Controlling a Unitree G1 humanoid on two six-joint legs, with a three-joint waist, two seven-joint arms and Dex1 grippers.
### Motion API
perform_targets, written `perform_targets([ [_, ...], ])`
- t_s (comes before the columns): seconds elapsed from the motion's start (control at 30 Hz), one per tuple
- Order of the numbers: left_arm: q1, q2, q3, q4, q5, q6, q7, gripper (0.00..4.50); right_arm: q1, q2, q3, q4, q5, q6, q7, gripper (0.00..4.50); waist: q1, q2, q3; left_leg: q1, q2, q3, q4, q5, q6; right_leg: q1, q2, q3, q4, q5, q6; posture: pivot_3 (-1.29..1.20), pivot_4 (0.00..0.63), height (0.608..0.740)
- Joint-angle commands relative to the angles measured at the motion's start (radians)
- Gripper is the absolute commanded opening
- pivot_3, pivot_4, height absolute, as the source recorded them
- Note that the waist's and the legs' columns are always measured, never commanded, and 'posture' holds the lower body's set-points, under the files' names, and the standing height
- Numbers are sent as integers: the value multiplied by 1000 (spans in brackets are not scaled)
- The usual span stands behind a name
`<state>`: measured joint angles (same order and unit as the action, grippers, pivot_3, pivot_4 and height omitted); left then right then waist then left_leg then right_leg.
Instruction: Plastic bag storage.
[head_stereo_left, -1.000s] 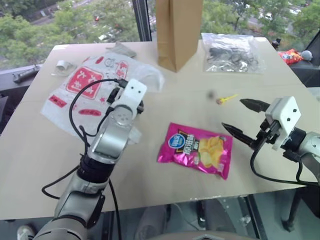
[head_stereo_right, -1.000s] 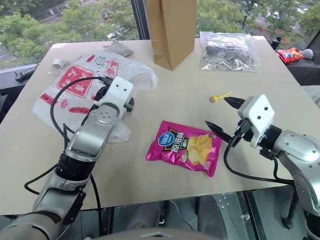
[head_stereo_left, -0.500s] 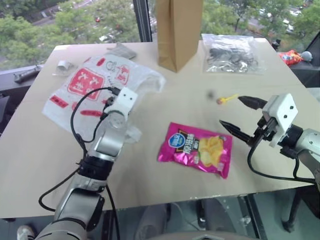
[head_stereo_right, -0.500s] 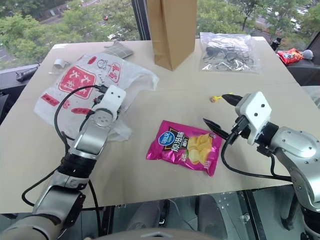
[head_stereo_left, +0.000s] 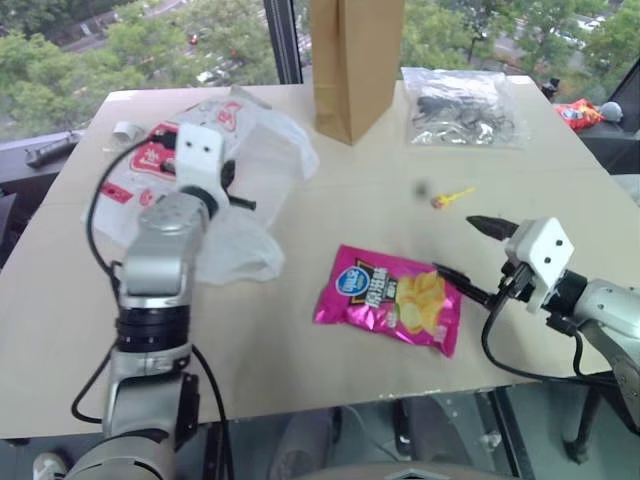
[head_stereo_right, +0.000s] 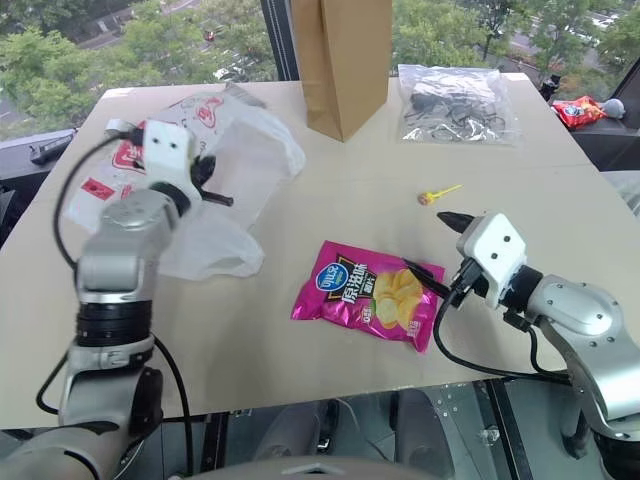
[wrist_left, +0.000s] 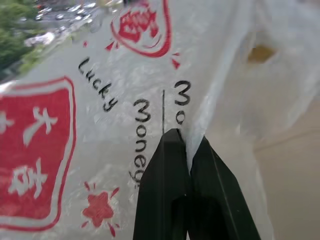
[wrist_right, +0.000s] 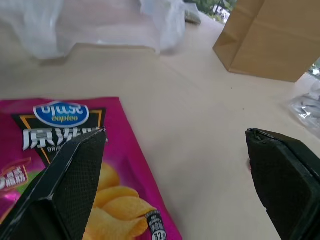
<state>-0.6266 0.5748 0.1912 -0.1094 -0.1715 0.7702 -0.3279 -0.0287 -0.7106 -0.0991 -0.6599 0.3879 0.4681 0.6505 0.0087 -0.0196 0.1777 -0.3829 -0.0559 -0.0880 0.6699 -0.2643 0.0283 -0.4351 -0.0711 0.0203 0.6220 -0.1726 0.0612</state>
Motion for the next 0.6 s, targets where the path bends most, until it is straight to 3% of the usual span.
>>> perform_targets([
  [0.03,-9,131,78,-113,-161,132,-194,36,19,-43,73,-45,-38,-43,67,4500,-5,0,0,0,0,0,0,0,0,0,0,0,0,0,0,0,150,740],
  [0.23,53,253,86,-158,-283,226,-337,36,97,-135,195,-59,-165,-138,153,4500,-16,0,0,1,0,0,0,0,0,1,0,0,0,-1,0,0,150,740],
  [0.4,58,240,77,-156,-296,236,-311,36,168,-160,249,-55,-317,-255,133,4500,-17,-1,1,2,1,-1,0,0,0,2,0,-1,0,-2,3,0,150,740],
  [0.6,70,229,62,-164,-309,237,-299,36,198,-170,321,67,-677,-462,2,4500,-17,-2,0,3,1,0,1,1,-1,2,0,0,1,-2,4,0,150,740],
])
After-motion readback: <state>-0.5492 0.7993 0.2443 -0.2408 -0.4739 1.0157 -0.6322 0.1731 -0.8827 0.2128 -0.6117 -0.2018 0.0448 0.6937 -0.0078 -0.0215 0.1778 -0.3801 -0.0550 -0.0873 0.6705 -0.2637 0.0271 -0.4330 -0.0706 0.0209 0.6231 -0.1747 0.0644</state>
